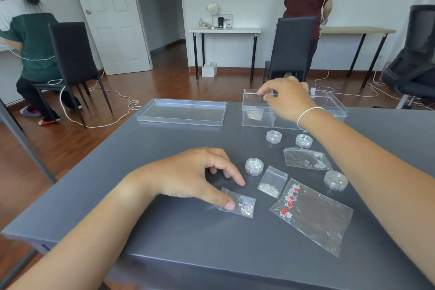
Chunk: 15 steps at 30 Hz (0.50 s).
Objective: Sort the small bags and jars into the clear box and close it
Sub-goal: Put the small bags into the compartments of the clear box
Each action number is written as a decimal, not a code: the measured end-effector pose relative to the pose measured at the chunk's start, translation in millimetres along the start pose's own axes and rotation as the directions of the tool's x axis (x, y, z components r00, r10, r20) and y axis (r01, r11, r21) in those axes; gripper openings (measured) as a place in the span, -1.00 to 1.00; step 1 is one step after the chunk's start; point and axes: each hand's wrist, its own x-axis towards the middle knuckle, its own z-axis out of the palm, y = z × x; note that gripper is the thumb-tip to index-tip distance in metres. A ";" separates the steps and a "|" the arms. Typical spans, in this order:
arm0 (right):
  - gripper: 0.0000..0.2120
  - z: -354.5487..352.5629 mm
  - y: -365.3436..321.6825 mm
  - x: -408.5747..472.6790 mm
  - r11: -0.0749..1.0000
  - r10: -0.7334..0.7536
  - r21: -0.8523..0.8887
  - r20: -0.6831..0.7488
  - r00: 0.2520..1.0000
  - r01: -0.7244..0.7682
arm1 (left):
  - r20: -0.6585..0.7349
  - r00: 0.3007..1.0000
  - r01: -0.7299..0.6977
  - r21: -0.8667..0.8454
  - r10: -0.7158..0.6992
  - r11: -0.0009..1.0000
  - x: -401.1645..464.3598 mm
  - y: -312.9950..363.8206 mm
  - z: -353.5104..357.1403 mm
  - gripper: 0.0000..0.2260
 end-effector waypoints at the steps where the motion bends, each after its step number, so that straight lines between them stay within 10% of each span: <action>1: -0.78 -5.2 -1.5 -6.0 0.999 -0.041 -0.001 -0.004 0.999 0.041 | -0.003 1.000 -0.002 0.003 0.002 1.000 0.1 -0.1 0.5 -0.72; 9: -0.95 -44.3 -14.5 -73.1 0.966 -0.212 0.221 0.389 0.897 0.133 | -0.003 1.000 -0.002 -0.015 0.002 1.000 2.4 -1.6 -0.4 -0.79; 15: -0.72 -43.8 -13.8 -91.1 0.984 -0.170 0.149 0.628 0.759 0.098 | -0.030 1.000 -0.004 -0.008 0.004 1.000 3.5 -1.7 -0.5 -0.75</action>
